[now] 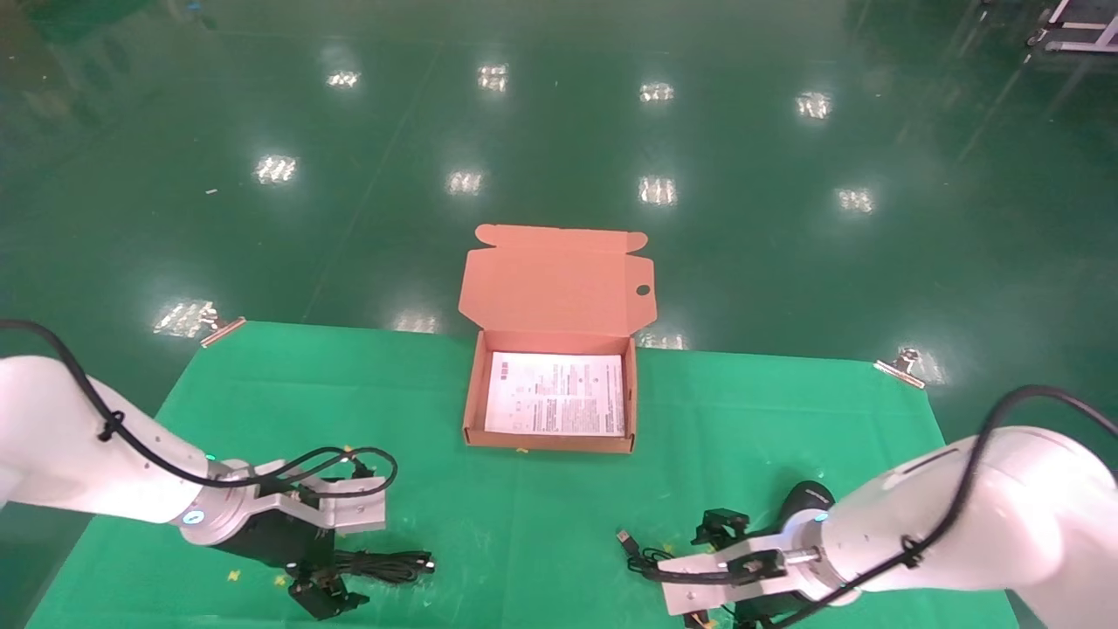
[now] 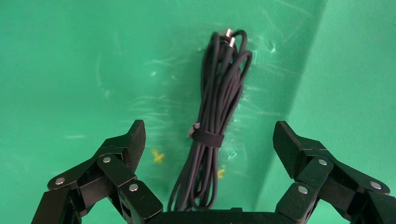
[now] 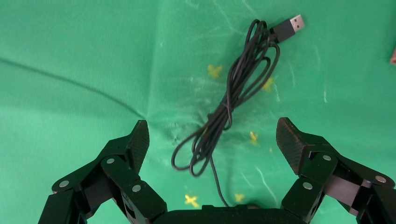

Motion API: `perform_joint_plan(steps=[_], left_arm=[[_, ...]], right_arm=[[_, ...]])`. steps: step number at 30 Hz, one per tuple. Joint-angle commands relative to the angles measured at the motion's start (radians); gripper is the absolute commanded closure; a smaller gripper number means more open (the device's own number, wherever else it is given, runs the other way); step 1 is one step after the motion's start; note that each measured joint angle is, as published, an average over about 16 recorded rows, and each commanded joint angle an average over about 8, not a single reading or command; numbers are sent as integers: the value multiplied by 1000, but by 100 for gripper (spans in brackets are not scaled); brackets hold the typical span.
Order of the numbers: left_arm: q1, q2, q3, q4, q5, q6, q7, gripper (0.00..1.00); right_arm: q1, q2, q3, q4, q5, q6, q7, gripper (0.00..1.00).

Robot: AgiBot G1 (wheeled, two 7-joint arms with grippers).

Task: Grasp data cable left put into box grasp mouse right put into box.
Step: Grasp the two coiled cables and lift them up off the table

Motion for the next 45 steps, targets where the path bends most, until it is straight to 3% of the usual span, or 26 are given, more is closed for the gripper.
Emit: perform_joint_plan(steps=[1, 9, 10, 17, 18, 45], left_arm=[[-9, 23, 2, 58, 2, -8, 30, 0], [-31, 75, -1, 219, -2, -44, 126, 0], [-33, 80, -1, 235, -3, -47, 139, 7], [-45, 99, -5, 308, -12, -59, 195, 94], [-45, 101, -5, 312, -13, -60, 197, 100], [-43, 95, -5, 292, -10, -57, 188, 100]], right_arm=[[1, -20, 0, -35, 5, 8, -5, 0], [0, -67, -11, -120, -31, 45, 2, 0], [0, -70, -12, -127, -35, 50, 3, 4], [-8, -80, -11, -155, -51, 92, 2, 91], [-8, -80, -11, -156, -52, 96, 1, 100], [-7, -78, -10, -150, -48, 85, 4, 100]])
